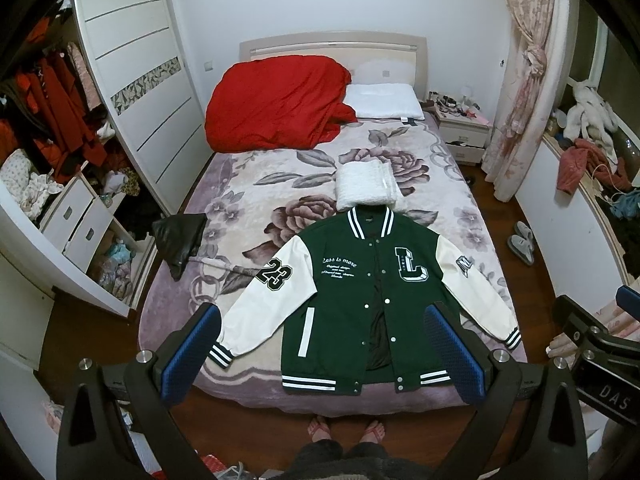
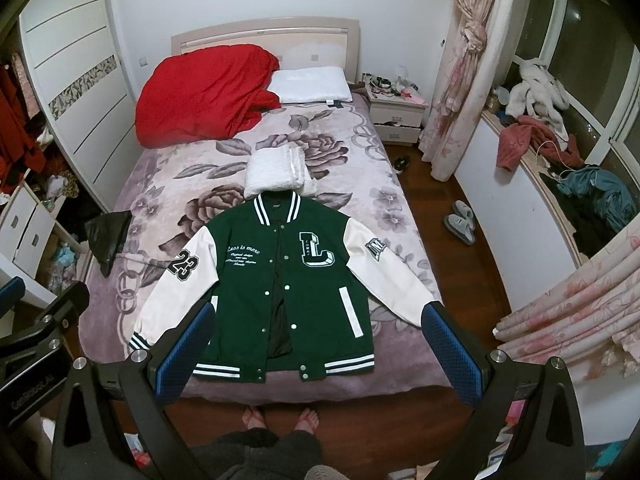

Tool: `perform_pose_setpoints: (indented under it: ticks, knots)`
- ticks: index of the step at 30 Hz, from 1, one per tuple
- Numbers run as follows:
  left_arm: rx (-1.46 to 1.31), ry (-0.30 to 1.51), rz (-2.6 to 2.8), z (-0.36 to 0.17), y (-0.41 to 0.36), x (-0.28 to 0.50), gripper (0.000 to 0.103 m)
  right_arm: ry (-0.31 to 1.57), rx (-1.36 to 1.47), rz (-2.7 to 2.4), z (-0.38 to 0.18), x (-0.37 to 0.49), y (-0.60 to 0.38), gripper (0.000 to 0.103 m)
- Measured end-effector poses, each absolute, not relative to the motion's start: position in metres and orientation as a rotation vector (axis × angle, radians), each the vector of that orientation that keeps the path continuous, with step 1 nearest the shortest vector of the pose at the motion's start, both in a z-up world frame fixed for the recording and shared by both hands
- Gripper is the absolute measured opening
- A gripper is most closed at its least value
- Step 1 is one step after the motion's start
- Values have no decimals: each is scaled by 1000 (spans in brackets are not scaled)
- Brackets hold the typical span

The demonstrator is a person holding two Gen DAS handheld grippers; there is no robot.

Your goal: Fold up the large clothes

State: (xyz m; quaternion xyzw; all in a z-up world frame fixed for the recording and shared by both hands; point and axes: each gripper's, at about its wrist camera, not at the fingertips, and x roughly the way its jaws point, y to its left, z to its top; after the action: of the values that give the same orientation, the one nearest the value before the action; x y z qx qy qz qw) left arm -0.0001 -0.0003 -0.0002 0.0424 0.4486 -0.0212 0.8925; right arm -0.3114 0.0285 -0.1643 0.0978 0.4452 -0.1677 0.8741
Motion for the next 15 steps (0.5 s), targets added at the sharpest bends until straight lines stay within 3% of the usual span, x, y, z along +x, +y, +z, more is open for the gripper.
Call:
perform_pose_setpoints:
  ticks: [15]
  knots:
    - [87, 926, -43, -1, -1, 1, 103, 927, 204, -349, -160, -309, 30, 103]
